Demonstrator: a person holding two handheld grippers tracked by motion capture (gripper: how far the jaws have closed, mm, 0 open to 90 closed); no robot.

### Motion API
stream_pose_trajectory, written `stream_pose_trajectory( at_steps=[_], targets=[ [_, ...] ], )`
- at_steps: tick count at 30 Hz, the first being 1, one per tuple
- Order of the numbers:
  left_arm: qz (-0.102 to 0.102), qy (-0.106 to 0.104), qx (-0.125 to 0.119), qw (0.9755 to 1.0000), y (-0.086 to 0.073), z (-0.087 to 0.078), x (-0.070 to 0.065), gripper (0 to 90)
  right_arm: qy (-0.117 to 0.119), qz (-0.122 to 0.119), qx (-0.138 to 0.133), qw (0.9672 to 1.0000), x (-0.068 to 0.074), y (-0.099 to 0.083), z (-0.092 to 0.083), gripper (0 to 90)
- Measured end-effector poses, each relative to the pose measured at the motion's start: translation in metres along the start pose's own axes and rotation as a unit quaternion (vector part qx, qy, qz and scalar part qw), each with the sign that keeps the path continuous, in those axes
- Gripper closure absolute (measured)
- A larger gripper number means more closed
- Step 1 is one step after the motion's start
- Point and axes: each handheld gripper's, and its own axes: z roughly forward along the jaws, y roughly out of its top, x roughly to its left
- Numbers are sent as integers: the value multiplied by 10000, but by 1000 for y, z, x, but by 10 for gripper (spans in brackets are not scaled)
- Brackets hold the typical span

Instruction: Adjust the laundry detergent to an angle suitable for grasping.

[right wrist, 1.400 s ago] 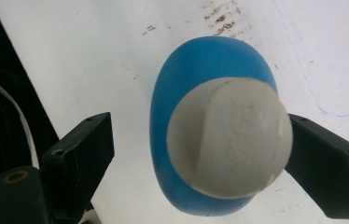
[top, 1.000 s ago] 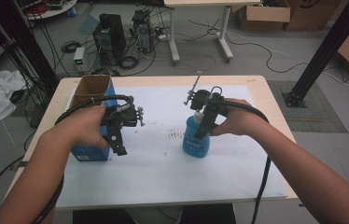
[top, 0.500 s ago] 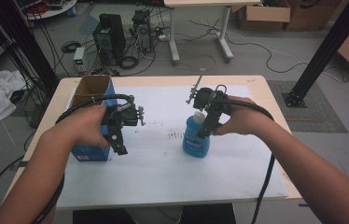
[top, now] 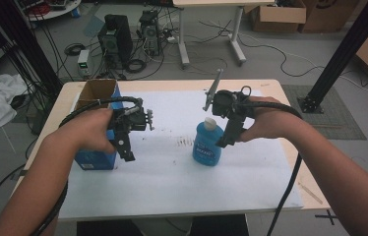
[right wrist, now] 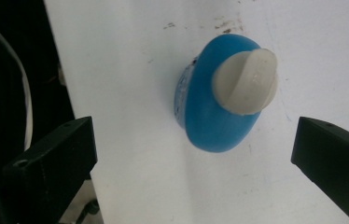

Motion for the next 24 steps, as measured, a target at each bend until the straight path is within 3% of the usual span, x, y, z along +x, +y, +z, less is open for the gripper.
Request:
stream_pose_trajectory(
  at_steps=[2, 6, 12, 16, 24],
  targets=[
    [8, 25, 24, 10000, 0, -1, 1, 0, 10, -23, 25, 10000, 2, 1, -4, 0],
    [-2, 28, 43, 10000, 1, -3, 2, 1, 40, -291, 51, 9996, 14, 5, -25, 0],
    [15, 51, 51, 10000, 3, -4, 2, 1, 108, -534, 102, 9985, 30, 10, -34, 0],
    [45, 73, 54, 9999, 5, -5, 2, 0, 248, -887, 325, 9952, 49, 14, -29, 0],
    [-2, 53, 47, 10000, 8, -5, 3, 0, 319, -1241, 447, 9907, 74, 22, -9, 0]
  ],
)
